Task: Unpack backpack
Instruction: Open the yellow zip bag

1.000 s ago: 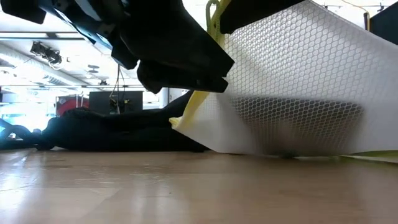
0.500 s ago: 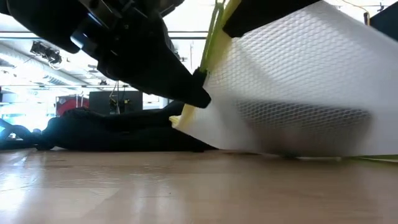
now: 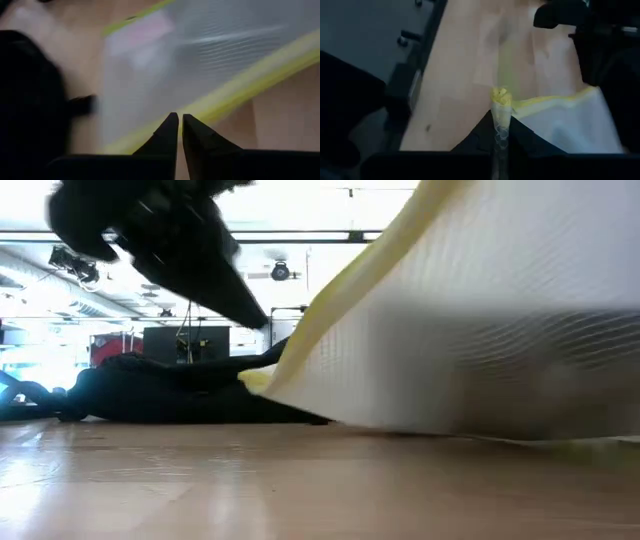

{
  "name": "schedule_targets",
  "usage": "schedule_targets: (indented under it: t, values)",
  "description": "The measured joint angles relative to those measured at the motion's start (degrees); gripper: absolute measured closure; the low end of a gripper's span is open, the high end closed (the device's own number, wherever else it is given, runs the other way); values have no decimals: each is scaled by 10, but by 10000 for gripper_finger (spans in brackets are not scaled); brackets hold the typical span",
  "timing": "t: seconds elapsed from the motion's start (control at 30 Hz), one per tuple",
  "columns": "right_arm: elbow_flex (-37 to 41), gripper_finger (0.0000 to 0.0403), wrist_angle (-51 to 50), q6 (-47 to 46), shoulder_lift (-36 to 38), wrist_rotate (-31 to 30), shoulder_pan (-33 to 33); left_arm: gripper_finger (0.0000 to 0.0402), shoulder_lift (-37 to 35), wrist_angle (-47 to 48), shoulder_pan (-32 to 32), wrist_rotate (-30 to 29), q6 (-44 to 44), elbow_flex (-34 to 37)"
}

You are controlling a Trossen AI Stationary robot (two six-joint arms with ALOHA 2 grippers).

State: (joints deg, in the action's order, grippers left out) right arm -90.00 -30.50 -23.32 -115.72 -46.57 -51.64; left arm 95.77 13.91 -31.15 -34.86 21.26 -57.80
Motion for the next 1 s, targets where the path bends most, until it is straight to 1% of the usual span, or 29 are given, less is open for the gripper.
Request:
schedule_targets:
  t: [0.1,0.2,0.27,0.33,0.37,0.43,0.5,0.53,0.6,0.63,0.67,0.7,0.83,0.9,1.0]
  values:
    - [0,403,9,8,13,-44,-17,401,-20,35,-5,-7,19,0]
    - [-1,403,9,10,20,-68,-24,401,-28,-5,-13,-1,9,0]
    - [-1,403,9,14,20,-74,-22,401,-29,-75,-26,42,-38,0]
    - [-1,403,10,21,20,-80,-13,401,-29,-175,-46,92,-111,0]
    - [-1,403,12,23,20,-86,-7,401,-27,-223,-59,102,-146,0]
    - [-1,403,14,25,20,-100,4,401,-27,-295,-86,100,-210,0]
    - [-1,403,16,37,20,-112,17,401,-27,-322,-109,59,-260,-1]
    - [-1,403,17,45,20,-115,24,401,-28,-321,-120,21,-282,-1]
    - [-1,403,24,57,21,-117,38,401,-28,-304,-134,-53,-313,-1]
    - [-1,403,26,63,21,-118,45,401,-28,-286,-138,-79,-316,-1]
    - [-1,403,29,68,21,-116,51,401,-28,-265,-140,-96,-309,-1]
    - [-1,403,30,70,21,-113,57,402,-28,-245,-141,-100,-289,-1]
    - [-1,403,33,71,21,-95,76,394,-28,-177,-138,-90,-172,-1]
    - [-1,403,34,71,21,-90,82,379,-25,-140,-131,-87,-127,-1]
    - [-1,403,36,73,21,-89,87,343,-22,-104,-124,-85,-73,0]
